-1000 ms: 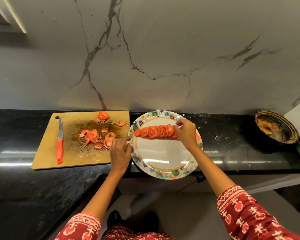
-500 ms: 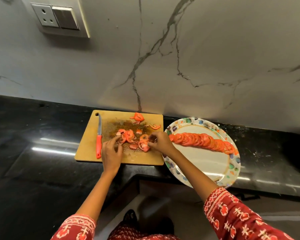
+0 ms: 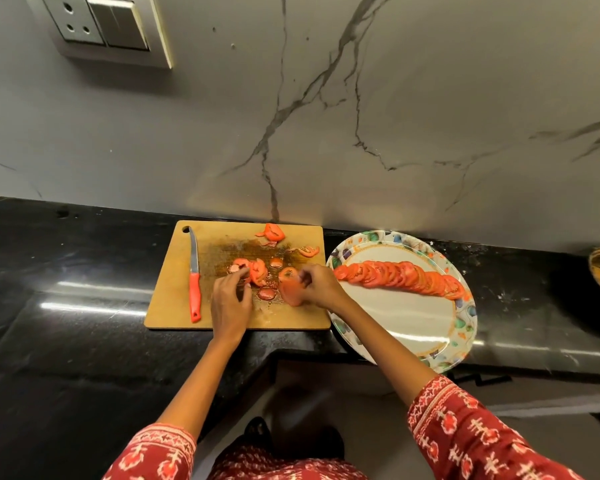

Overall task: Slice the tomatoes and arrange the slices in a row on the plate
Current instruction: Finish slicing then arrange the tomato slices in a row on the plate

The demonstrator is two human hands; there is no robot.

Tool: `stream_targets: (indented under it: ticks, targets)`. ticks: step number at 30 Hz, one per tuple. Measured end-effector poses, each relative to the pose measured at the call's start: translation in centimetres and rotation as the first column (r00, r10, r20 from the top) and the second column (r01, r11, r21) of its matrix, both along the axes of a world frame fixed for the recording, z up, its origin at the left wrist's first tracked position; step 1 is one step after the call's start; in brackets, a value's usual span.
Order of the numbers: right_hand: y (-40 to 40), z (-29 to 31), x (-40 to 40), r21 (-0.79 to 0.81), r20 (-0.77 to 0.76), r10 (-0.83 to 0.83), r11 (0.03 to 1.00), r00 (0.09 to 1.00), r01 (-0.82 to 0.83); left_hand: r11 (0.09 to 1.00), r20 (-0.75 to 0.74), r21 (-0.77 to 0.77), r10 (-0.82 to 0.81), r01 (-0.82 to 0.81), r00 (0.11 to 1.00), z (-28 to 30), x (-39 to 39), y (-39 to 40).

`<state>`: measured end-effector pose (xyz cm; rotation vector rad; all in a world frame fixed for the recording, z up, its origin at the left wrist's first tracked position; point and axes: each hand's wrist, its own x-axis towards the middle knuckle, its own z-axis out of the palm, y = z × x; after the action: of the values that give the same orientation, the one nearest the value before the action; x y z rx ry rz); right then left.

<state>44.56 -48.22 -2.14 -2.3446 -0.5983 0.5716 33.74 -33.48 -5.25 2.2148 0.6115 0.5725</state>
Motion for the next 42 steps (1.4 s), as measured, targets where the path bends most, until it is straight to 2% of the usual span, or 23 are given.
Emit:
stream_targets:
  ticks: [5, 10, 13, 16, 20, 24, 36, 40, 42]
  targets:
    - [-3.2, 1.2, 0.5, 0.221, -0.174, -0.091, 0.967, 0.980, 0.129, 0.999, 0.042, 0.008, -0.041, 0.040, 0.998, -0.1, 1.3, -2.0]
    - [-8.8, 2.7, 1.5, 0.328, -0.272, -0.183, 0.905, 0.945, 0.269, 0.995, 0.075, 0.036, -0.096, 0.094, 0.992, 0.1, 3.2, -5.5]
    - [-12.8, 3.3, 2.0, 0.354, -0.278, -0.253, 0.870, 0.927, 0.343, 0.987, 0.075, 0.032, -0.158, 0.156, 0.985, 0.2, 4.2, -8.0]
    - [-17.2, 3.5, 3.0, 0.331, -0.240, -0.362, 0.842, 0.900, 0.427, 0.977, 0.080, 0.031, -0.214, 0.212, 0.974, 0.4, 5.4, -10.5]
    - [-23.6, 3.7, 4.5, 0.253, -0.126, -0.562, 0.778, 0.817, 0.575, 0.961, 0.071, 0.052, -0.276, 0.272, 0.959, 0.2, 6.8, -13.3]
    - [-28.2, 3.5, 6.1, 0.157, -0.021, -0.651, 0.747, 0.759, 0.646, 0.953, 0.086, 0.050, -0.303, 0.299, 0.949, 0.2, 7.2, -15.5]
    - [-28.2, 2.1, 9.5, 0.019, 0.005, -0.576, 0.817, 0.817, 0.576, 0.976, 0.053, 0.057, -0.215, 0.212, 0.975, -0.4, 7.0, -16.7]
    - [-28.1, 2.6, 9.9, 0.056, -0.082, -0.547, 0.832, 0.833, 0.552, 0.980, 0.057, 0.053, -0.196, 0.193, 0.979, -0.3, 6.9, -16.9]
    - [-28.2, 2.5, 10.1, 0.039, -0.078, -0.529, 0.846, 0.845, 0.532, 0.981, 0.064, 0.057, -0.187, 0.183, 0.980, -0.3, 6.9, -17.1]
